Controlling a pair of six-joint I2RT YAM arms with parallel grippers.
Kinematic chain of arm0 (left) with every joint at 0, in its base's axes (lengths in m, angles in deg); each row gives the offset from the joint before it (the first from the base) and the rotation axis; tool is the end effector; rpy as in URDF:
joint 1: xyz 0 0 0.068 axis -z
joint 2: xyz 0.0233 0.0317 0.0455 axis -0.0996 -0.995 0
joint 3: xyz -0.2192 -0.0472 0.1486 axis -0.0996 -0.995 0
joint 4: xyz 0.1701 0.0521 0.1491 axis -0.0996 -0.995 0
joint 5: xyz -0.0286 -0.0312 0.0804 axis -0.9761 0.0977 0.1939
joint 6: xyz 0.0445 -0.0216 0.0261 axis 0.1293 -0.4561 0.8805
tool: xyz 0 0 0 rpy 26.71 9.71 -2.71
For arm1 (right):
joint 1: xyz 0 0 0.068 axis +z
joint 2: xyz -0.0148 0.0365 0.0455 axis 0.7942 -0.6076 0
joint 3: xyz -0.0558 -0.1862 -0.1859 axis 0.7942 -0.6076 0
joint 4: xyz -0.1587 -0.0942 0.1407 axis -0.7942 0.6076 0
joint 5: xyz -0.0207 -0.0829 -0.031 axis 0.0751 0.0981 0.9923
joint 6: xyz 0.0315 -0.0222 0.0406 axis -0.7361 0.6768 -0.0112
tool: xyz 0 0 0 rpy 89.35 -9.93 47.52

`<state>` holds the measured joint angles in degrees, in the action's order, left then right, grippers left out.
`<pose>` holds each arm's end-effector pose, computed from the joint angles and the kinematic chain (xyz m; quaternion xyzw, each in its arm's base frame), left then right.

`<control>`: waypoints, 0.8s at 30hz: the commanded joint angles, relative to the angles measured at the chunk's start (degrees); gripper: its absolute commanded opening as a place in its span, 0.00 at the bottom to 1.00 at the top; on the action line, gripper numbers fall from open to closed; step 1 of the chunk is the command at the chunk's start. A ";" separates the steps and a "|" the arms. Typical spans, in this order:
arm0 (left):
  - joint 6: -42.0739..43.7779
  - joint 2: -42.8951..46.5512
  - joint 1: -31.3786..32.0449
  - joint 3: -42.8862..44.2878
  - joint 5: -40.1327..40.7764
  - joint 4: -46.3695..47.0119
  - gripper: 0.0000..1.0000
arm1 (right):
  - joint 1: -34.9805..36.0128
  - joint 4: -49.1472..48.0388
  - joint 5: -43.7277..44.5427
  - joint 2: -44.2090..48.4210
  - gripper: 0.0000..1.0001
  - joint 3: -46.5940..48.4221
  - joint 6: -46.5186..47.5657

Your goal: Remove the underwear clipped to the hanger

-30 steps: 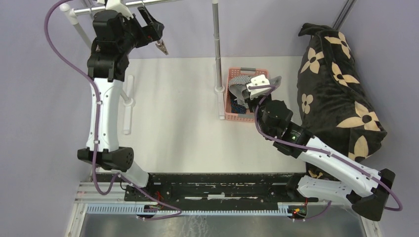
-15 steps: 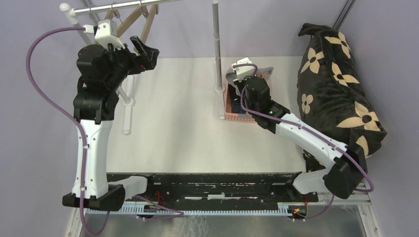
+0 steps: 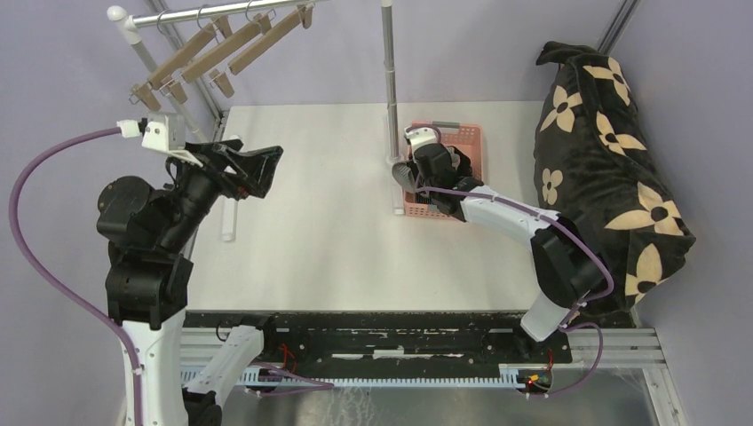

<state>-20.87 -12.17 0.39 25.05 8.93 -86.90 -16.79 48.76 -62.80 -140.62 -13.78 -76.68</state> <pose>0.0782 -0.0200 0.4949 0.0429 0.6769 -0.2485 0.6915 0.2945 0.1945 0.2643 -0.1442 0.8443 0.0095 0.5160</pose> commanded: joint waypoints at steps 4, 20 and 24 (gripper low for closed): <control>3.23 5.31 -0.13 -5.24 -3.73 1.27 0.99 | -0.87 1.89 1.82 1.08 0.77 -0.16 -4.50; 4.88 18.26 -0.23 -16.10 6.56 0.87 0.99 | -7.21 9.48 4.28 21.56 1.00 3.91 4.92; 5.32 19.76 -0.27 -17.68 10.95 0.48 0.99 | -7.23 13.56 8.03 26.64 1.00 3.96 4.47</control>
<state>-19.23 6.12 0.39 8.33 14.85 -87.01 -24.27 58.59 -58.13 -119.36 -12.28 -73.03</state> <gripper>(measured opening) 0.990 0.999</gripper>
